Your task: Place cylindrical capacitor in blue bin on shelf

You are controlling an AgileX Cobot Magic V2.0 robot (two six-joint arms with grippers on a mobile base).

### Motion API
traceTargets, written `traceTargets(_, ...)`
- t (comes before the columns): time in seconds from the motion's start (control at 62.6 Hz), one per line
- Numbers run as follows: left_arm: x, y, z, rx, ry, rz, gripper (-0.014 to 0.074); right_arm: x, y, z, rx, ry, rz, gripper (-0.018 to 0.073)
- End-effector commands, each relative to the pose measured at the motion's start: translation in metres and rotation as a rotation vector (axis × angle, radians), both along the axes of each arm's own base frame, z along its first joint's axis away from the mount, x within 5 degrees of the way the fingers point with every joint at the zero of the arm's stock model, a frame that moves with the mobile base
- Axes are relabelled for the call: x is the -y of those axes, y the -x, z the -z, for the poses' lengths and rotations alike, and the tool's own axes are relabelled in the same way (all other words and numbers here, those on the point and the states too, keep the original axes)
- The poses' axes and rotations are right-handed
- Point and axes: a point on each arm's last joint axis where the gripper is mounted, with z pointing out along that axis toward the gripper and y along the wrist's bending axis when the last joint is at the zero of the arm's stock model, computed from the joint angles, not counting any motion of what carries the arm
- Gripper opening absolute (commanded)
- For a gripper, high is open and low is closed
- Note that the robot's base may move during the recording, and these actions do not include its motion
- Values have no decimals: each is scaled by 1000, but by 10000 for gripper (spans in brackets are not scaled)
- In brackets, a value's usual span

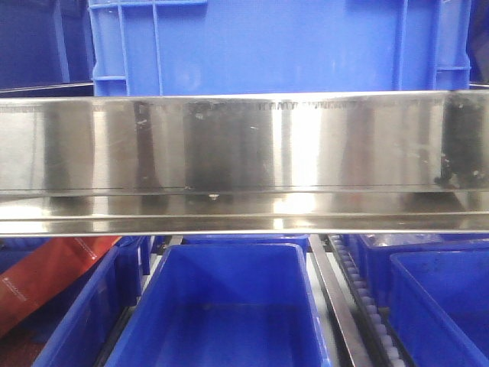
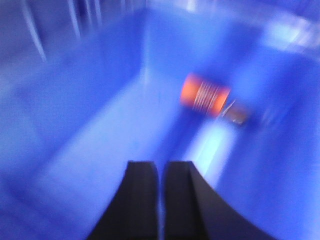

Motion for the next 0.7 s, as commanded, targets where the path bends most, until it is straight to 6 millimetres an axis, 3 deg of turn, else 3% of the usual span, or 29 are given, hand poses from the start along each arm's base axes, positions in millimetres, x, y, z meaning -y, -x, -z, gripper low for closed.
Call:
traceTargets(0.0,0,2,-2,12,20,-2,-111,21,24,-18,55,-13,27,-155)
traceTargets(0.176,0,2,-2,12,20,-2,-111,54,68,-23,91,-5,77,-154)
traceTargets(0.383,0,2,-2,12,20,-2,-111,78,119,-2,172,-31,104,-154)
traceTargets(0.511,0,2,-2,12,20,-2,-111,91,148,24,235,-63,114,-154)
traceTargets(0.687,0,2,-2,12,20,-2,-111,104,180,77,262,-76,124,-154)
